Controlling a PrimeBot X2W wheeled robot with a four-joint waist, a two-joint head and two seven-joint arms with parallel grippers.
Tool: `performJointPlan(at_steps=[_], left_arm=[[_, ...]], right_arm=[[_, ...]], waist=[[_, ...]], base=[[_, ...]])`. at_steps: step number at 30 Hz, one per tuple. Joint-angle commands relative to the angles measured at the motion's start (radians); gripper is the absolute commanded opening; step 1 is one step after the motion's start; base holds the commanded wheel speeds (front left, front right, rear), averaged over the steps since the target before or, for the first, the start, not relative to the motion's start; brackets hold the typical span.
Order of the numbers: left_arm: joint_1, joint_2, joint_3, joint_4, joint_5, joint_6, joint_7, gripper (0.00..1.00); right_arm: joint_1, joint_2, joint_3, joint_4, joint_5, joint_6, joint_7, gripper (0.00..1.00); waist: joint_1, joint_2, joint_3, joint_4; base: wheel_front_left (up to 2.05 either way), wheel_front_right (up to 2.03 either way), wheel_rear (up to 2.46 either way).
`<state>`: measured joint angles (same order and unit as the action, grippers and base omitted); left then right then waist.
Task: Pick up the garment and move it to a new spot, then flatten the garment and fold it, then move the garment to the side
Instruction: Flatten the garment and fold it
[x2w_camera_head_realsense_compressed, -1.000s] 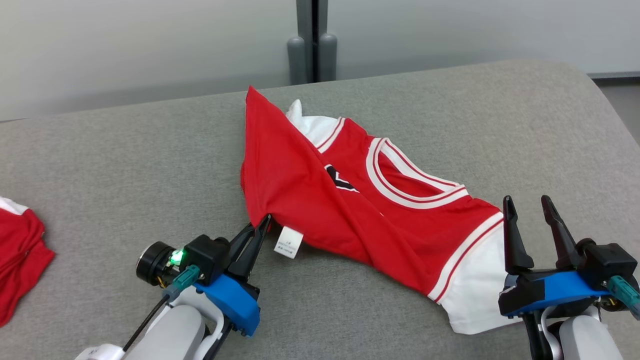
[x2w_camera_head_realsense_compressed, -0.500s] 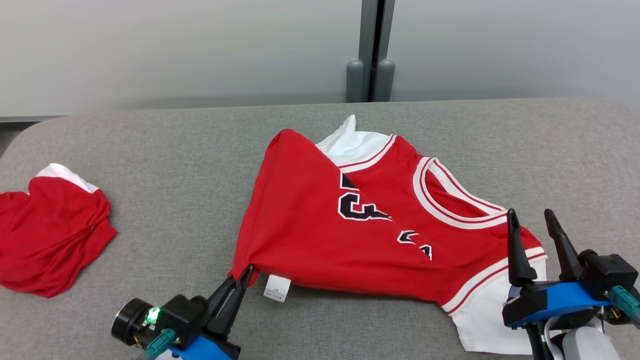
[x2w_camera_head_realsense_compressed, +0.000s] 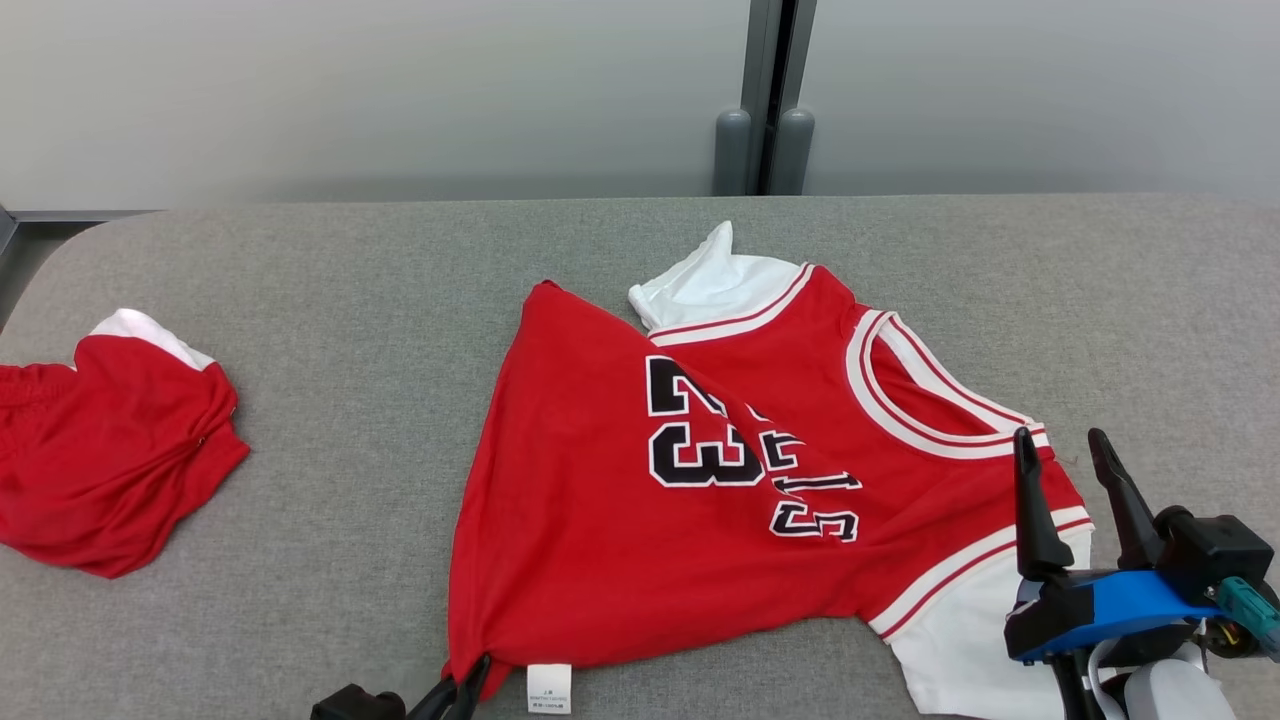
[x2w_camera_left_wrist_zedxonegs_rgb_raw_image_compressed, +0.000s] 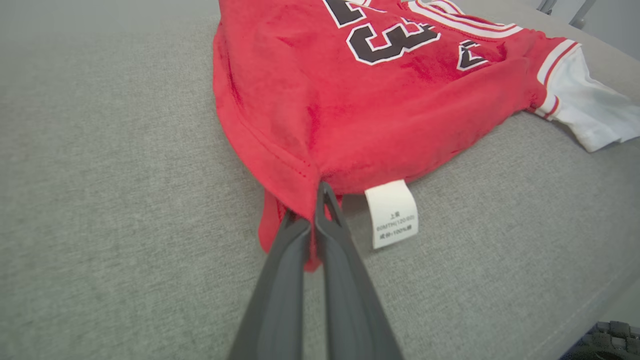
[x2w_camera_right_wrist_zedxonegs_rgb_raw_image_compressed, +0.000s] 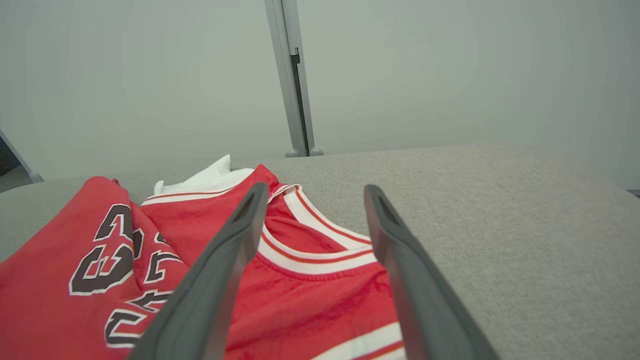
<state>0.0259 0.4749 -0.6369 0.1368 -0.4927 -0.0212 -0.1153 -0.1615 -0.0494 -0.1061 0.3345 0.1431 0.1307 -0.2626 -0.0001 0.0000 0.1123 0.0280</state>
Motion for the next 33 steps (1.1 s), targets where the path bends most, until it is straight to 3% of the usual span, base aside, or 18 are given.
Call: performJointPlan(at_steps=[1, 4, 5, 6, 7, 21, 27, 33], left_arm=[[0.011, -0.002, -0.003, 0.012, -0.009, -0.005, 0.000, 0.00], [0.002, -0.012, -0.004, 0.045, -0.015, -0.010, -0.007, 0.00], [-0.002, -0.017, -0.001, 0.054, -0.017, -0.008, -0.014, 0.18], [-0.008, -0.021, 0.003, 0.064, -0.015, -0.004, -0.027, 0.49], [-0.014, -0.024, 0.007, 0.074, -0.013, 0.002, -0.039, 1.00], [-0.089, -0.004, 0.114, 0.068, -0.024, 0.048, -0.128, 1.00], [-0.164, -0.019, 0.172, 0.068, -0.024, 0.073, -0.142, 1.00], [-0.195, -0.050, 0.291, 0.052, -0.016, 0.120, -0.151, 1.00]], right_arm=[[-0.009, -0.002, -0.004, 0.001, -0.005, 0.000, -0.003, 1.00], [-0.007, -0.002, -0.011, 0.006, -0.011, 0.000, -0.003, 1.00], [-0.007, -0.002, -0.014, 0.009, -0.012, 0.000, -0.003, 1.00], [-0.007, -0.002, -0.015, 0.011, -0.013, 0.000, -0.003, 1.00], [-0.006, -0.002, -0.015, 0.013, -0.015, 0.000, -0.003, 1.00], [0.003, -0.002, -0.018, 0.015, -0.019, 0.000, -0.003, 1.00], [-0.014, -0.002, -0.010, 0.016, -0.016, 0.000, -0.003, 1.00], [-0.005, -0.002, -0.012, 0.000, -0.026, 0.000, -0.003, 1.00]], waist=[[0.0001, 0.0000, 0.000, 0.000], [0.0001, 0.0000, -0.005, 0.002], [0.0001, 0.0000, -0.008, 0.003], [0.0001, 0.0000, -0.011, 0.004], [0.0001, 0.0000, -0.014, 0.005], [0.0001, 0.0000, -0.038, 0.004], [0.0001, 0.0000, -0.034, -0.015], [0.0001, 0.0000, -0.037, -0.041]], base=[[0.00, 0.00, 0.00], [0.00, 0.00, 0.00], [0.00, 0.00, 0.00], [0.00, 0.00, 0.00], [0.00, 0.00, 0.00], [0.00, 0.00, 0.00], [0.00, 0.00, 0.00], [0.00, 0.00, 0.00]])
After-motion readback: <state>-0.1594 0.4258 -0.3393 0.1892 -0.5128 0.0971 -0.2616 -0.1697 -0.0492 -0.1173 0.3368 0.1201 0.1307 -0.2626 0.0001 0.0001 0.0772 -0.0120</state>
